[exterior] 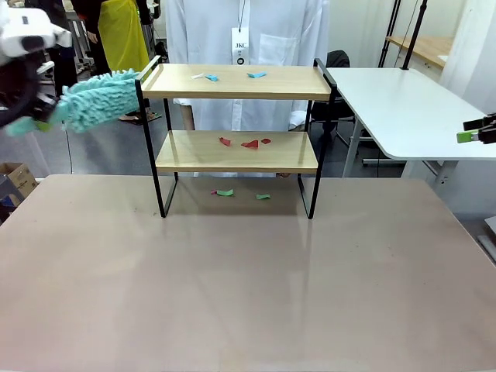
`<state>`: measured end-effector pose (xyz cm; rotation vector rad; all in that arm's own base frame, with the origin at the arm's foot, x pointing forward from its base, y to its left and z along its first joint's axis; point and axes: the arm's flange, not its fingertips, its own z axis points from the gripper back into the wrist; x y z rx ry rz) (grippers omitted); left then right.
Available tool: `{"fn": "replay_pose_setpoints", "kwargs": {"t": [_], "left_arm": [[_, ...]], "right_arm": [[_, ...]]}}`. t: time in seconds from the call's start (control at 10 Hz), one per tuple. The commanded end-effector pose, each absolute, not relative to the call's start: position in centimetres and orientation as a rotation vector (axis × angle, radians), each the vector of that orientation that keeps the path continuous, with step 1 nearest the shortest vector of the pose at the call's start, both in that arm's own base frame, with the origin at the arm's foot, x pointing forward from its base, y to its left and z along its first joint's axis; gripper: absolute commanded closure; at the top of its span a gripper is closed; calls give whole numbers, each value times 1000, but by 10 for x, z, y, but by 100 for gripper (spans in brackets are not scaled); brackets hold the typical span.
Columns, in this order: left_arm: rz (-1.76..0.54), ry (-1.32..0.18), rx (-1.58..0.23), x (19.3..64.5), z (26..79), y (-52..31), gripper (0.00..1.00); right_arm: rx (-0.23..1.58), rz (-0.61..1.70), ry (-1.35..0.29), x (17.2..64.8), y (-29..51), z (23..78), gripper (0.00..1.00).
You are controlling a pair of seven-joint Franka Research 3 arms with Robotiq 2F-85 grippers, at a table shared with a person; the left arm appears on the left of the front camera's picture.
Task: Clean the shelf.
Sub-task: Clean the specific section of the Shelf indicated by the human with the Duster.
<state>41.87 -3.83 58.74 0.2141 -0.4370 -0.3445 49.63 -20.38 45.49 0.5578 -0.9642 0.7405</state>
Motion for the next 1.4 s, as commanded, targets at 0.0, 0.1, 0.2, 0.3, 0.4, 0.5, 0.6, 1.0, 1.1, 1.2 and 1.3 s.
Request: {"fn": "replay_pose_setpoints", "kwargs": {"t": [0.0, 0.1, 0.2, 0.3, 0.4, 0.5, 0.6, 1.0, 1.1, 1.2, 1.3], "left_arm": [[-526, -352, 358, 385, 624, -16, 87], [-608, -280, 408, 371, 635, -5, 87], [-705, -230, 433, 356, 644, 2, 87], [-793, -173, 402, 340, 654, 3, 87], [-911, -100, 374, 327, 654, 0, 87], [-1027, -49, 338, 320, 652, -6, 87], [-1124, 27, 313, 314, 644, -14, 87], [-1438, 210, 236, 300, 622, -35, 87], [-1477, 212, 204, 299, 614, -43, 87], [-1438, 180, 233, 303, 611, -46, 87], [-1430, 206, 235, 297, 617, -45, 87]], "right_arm": [[557, 745, -967, 496, -202, 457, 0], [557, 745, -967, 496, -202, 457, 0], [557, 745, -967, 496, -202, 457, 0], [557, 745, -967, 496, -202, 457, 0], [557, 745, -967, 496, -202, 457, 0], [557, 745, -967, 496, -202, 457, 0], [557, 745, -967, 496, -202, 457, 0], [557, 745, -967, 496, -202, 457, 0], [557, 745, -967, 496, -202, 457, 0], [557, 745, -967, 496, -202, 457, 0], [557, 745, -967, 496, -202, 457, 0]]}}
